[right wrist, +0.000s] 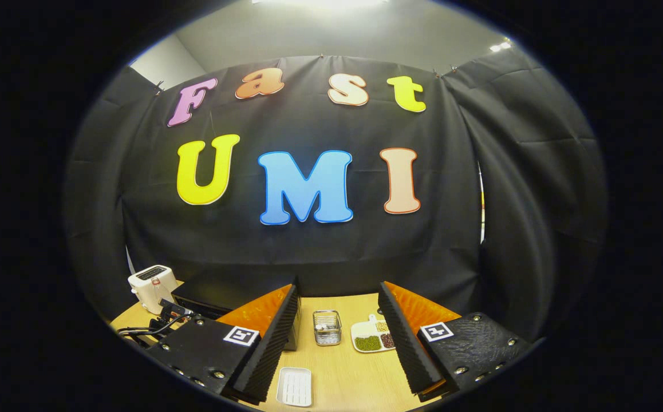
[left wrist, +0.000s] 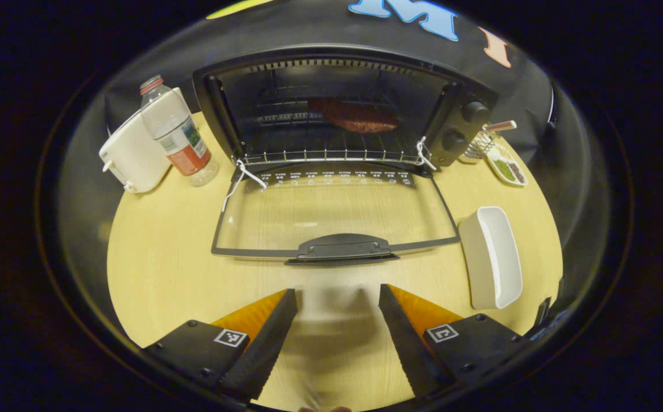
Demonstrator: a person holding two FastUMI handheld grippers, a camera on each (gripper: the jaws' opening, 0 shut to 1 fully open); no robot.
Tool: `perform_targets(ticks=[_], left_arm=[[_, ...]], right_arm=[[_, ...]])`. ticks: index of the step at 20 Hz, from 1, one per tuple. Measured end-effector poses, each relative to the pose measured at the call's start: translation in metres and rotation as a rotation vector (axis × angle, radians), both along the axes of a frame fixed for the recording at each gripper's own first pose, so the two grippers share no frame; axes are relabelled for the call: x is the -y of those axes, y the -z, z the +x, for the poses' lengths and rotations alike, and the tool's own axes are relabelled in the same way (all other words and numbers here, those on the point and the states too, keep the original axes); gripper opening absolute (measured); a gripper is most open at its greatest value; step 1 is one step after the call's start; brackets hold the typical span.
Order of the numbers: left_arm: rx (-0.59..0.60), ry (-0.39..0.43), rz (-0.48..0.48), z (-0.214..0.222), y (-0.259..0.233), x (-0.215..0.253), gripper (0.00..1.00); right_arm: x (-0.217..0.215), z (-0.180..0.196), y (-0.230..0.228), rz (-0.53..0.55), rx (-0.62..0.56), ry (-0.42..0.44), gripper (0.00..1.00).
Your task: Open the electric oven with the left hand, put the food in, and close the electric oven.
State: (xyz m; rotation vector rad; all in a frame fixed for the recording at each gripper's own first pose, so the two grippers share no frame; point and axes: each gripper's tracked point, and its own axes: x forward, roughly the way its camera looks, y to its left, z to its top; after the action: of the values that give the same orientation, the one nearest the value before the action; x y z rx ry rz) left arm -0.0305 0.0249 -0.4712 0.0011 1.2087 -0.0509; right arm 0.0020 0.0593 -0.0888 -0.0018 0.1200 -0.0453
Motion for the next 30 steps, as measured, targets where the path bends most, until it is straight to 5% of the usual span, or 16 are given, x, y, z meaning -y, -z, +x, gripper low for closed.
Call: perform_targets(ticks=[8,9,11,16,30], left_arm=[[-0.072,0.007,0.035,0.015,0.03,0.001,1.0],[-0.077,0.002,0.037,0.018,0.033,0.0,0.92],[-0.078,0.007,0.044,0.024,0.035,-0.001,1.0],[-0.109,0.002,0.028,0.024,0.034,0.0,0.97],[0.097,-0.007,-0.032,0.032,-0.05,0.004,0.98]], right_arm=[[0.006,-0.005,0.003,0.003,-0.012,0.029,0.87],[0.007,-0.004,0.004,0.001,-0.014,0.027,0.87],[0.005,-0.004,0.003,-0.005,-0.015,0.024,0.88],[-0.002,-0.002,0.005,-0.008,-0.019,0.007,0.88],[-0.025,0.005,-0.001,-0.002,0.004,-0.046,0.88]])
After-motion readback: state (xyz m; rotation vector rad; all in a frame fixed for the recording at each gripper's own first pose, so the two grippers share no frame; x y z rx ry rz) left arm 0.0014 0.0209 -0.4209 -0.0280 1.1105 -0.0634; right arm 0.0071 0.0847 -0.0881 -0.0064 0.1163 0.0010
